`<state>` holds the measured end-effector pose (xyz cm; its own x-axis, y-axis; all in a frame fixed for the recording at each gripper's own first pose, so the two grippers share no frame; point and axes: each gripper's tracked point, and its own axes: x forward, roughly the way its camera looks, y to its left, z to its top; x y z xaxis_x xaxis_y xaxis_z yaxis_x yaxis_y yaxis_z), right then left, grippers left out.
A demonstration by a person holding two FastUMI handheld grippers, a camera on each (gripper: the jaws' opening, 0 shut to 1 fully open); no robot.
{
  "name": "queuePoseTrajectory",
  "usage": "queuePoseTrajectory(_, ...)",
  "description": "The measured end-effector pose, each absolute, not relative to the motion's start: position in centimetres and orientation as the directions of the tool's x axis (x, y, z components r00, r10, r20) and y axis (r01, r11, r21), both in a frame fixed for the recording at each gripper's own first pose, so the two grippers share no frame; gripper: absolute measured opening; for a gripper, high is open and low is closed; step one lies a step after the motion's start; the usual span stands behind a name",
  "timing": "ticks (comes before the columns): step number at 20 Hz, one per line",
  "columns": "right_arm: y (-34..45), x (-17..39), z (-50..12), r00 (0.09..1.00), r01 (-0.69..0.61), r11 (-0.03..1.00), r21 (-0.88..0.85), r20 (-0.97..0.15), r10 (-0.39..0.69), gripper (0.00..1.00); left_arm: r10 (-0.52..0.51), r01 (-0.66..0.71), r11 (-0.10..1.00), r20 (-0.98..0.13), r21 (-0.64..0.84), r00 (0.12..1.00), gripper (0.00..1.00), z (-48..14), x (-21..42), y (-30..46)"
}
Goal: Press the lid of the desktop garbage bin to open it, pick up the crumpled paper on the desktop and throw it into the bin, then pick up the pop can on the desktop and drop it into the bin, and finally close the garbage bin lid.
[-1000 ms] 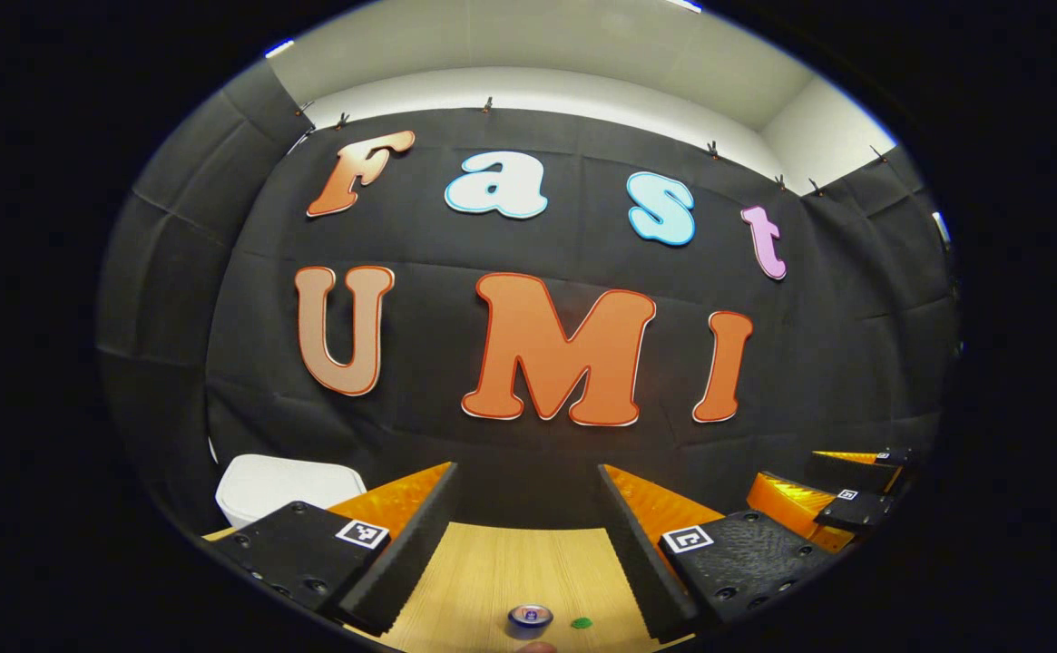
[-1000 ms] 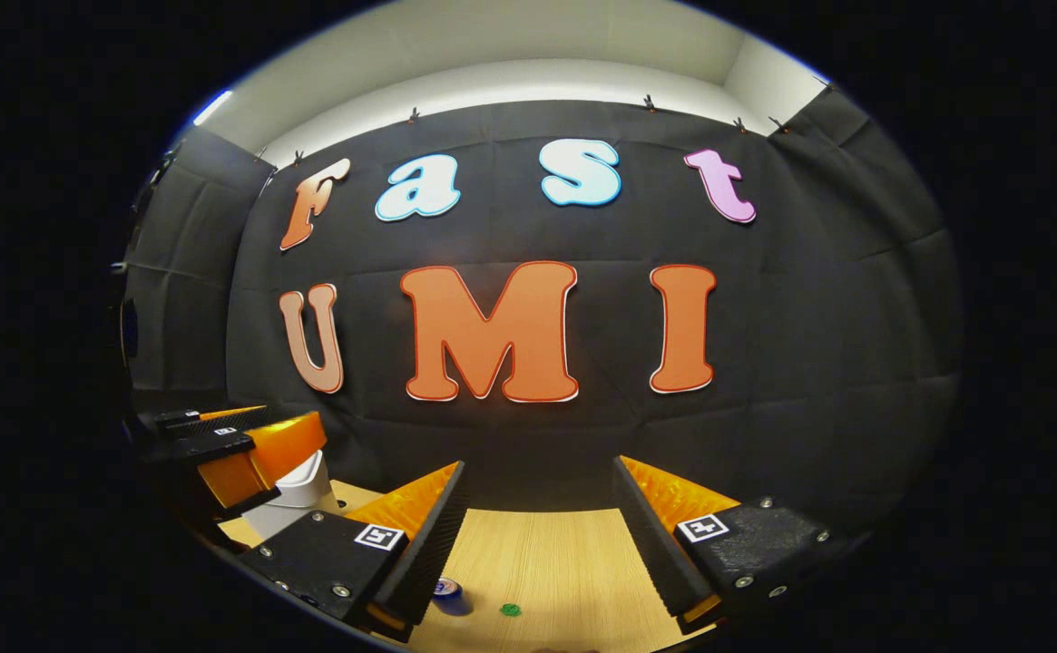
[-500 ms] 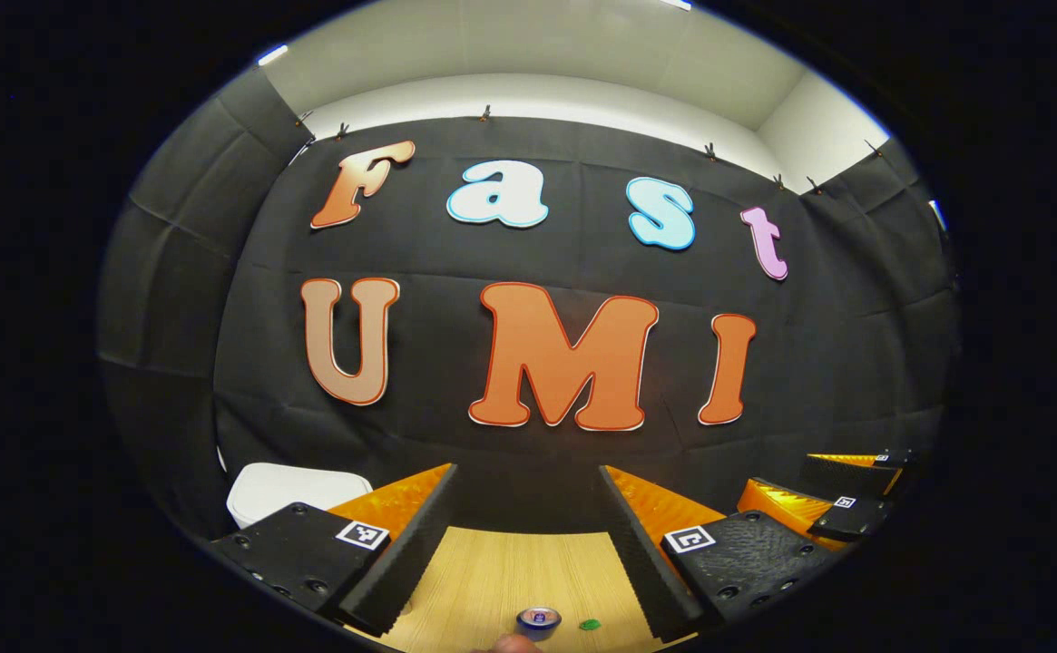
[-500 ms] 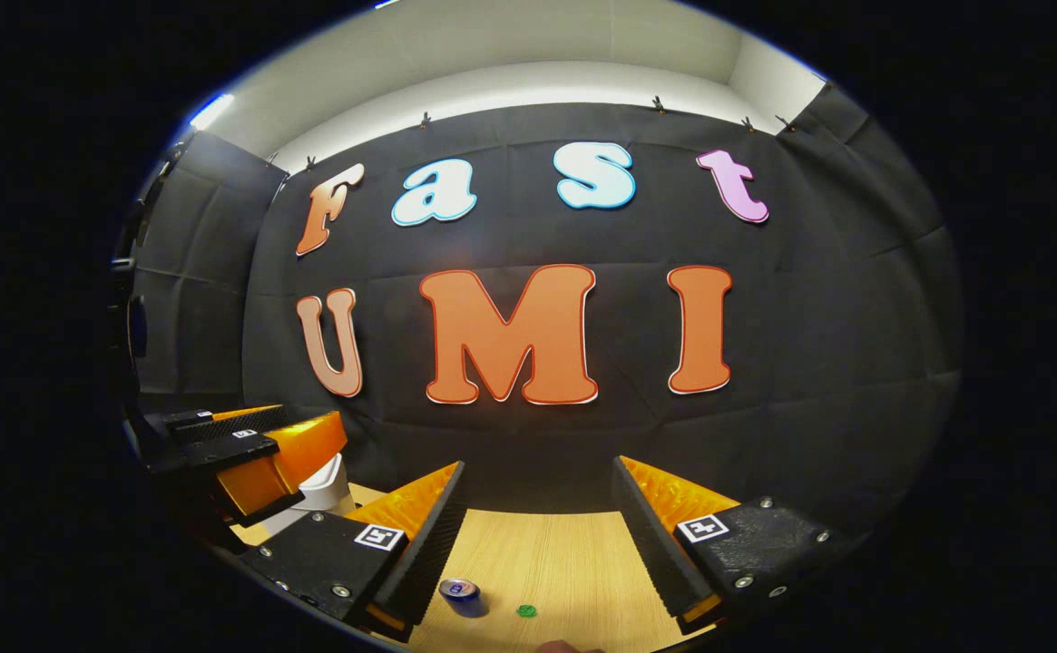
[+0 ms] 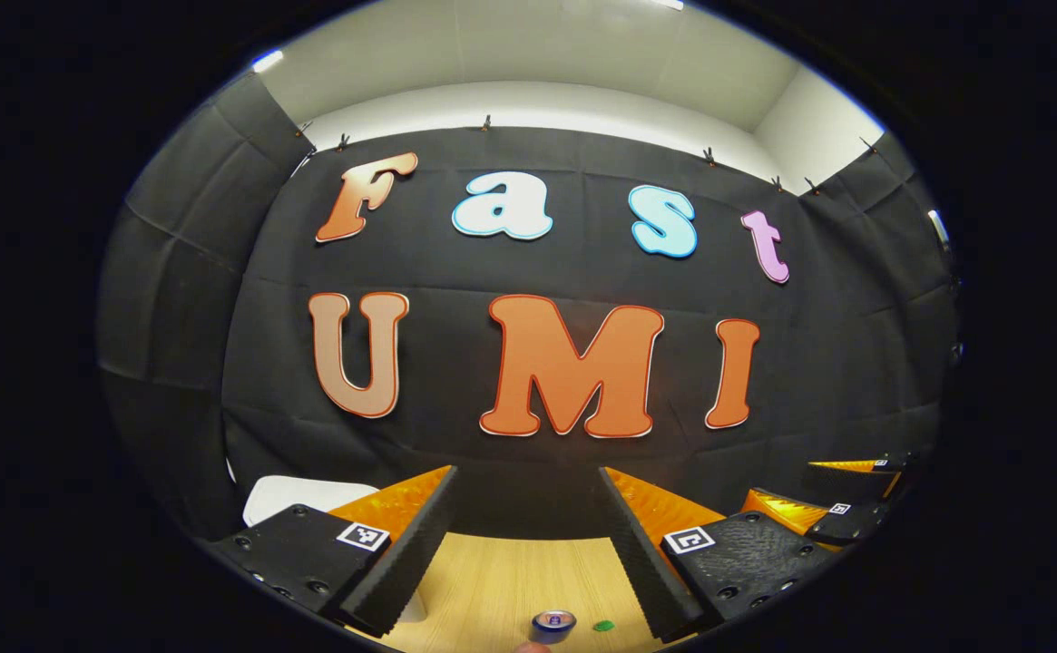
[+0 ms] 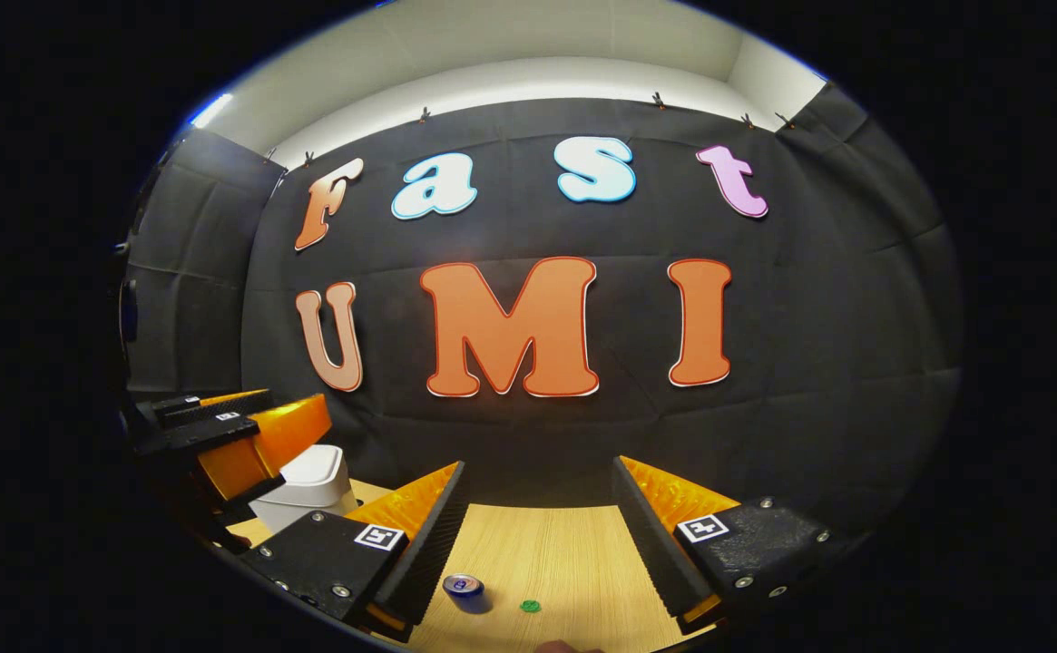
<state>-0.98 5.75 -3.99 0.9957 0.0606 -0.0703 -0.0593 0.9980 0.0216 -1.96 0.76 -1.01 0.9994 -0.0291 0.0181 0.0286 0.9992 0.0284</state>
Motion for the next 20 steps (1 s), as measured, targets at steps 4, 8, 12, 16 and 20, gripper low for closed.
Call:
queuePoseTrajectory(4,6.1,-0.6,-4.2,0.996,-0.053,0.998,0.021,-0.075,0.054,0.93,0.002,-0.003,0.999,0.024,0.048,1.0,0.92,-0.8,-2.1,2.4)
queuePoseTrajectory(8,6.8,-0.1,-4.6,0.994,-0.056,0.998,0.031,-0.089,0.058,0.93,0.022,-0.021,0.997,-0.006,0.069,1.0,0.85,-1.3,-1.6,4.2)
queuePoseTrajectory(12,8.0,0.5,-4.7,0.993,-0.076,0.997,0.028,-0.094,0.078,0.94,0.095,-0.095,0.993,0.014,0.075,0.995,0.75,-0.4,-1.4,7.8)
queuePoseTrajectory(16,9.1,1.1,-4.9,0.99,-0.097,0.995,0.033,-0.096,0.099,0.93,0.154,-0.154,0.983,0.007,0.104,0.988,0.63,-0.2,-1.0,11.4)
queuePoseTrajectory(20,10.1,1.5,-5.4,0.987,-0.115,0.993,0.032,-0.109,0.118,0.94,0.226,-0.224,0.969,-0.001,0.105,0.974,0.56,-0.3,-0.1,16.4)
